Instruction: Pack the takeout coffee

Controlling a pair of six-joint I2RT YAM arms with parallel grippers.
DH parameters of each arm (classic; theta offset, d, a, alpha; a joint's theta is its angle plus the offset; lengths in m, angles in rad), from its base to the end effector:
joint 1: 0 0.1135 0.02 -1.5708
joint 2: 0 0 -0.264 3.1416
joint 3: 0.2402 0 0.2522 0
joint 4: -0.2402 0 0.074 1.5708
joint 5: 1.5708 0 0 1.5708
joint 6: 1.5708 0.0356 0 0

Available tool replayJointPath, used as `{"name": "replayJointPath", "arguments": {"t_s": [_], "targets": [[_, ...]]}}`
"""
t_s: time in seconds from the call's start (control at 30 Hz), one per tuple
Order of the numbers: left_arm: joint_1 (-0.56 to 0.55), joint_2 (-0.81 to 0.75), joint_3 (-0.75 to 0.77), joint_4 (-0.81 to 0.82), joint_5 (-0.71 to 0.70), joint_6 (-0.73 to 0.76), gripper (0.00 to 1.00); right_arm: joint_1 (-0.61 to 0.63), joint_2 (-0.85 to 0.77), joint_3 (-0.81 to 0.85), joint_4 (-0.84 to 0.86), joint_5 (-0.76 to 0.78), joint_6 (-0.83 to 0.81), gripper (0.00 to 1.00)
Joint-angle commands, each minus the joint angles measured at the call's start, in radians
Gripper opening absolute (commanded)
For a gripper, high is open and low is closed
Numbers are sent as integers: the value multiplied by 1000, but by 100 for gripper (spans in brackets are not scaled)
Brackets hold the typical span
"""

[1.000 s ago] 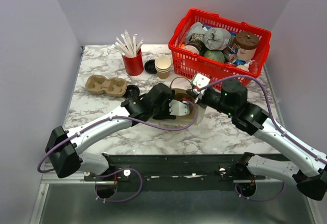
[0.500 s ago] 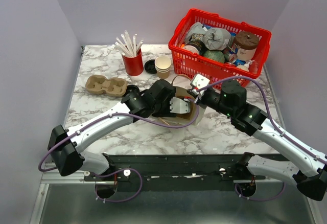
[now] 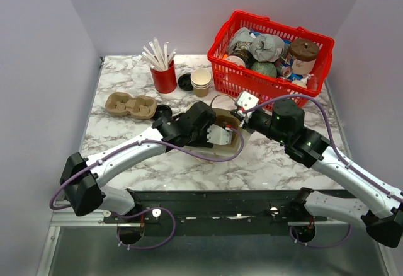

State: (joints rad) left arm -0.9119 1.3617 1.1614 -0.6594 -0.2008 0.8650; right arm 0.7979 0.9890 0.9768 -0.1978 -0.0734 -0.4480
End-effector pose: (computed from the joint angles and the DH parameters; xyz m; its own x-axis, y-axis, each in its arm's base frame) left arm 0.1821 -0.2236 0.2993 0.2282 0.9235 -0.3083 0.8039 0.0000 0.5948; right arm 0.1571 0.1648 0.3682 0.1998 -0.4139 -0.8881 -0.7517 0.5167 -0.4099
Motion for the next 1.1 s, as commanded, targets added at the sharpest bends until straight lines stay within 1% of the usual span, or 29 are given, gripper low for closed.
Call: {"name": "replayJointPath", "arguments": {"t_s": [0.0, 0.3, 0.47, 0.77, 0.87, 1.07], "targets": [[4, 19, -23, 14, -57, 16, 0, 6, -21, 11, 51, 9, 2, 1], [4, 13, -35, 70, -104, 38, 0, 6, -15, 16, 21, -31, 11, 1], [4, 11, -29, 80, -153, 66, 0, 6, -10, 19, 11, -35, 45, 0], [-1, 59, -3, 106, -178, 109, 0, 6, 4, 36, -9, -52, 120, 0], [1, 69, -5, 121, -169, 103, 0, 6, 0, 31, -6, -55, 118, 0], [7, 102, -20, 148, -108, 48, 0, 7, 3, 31, -11, -77, 127, 0]]}}
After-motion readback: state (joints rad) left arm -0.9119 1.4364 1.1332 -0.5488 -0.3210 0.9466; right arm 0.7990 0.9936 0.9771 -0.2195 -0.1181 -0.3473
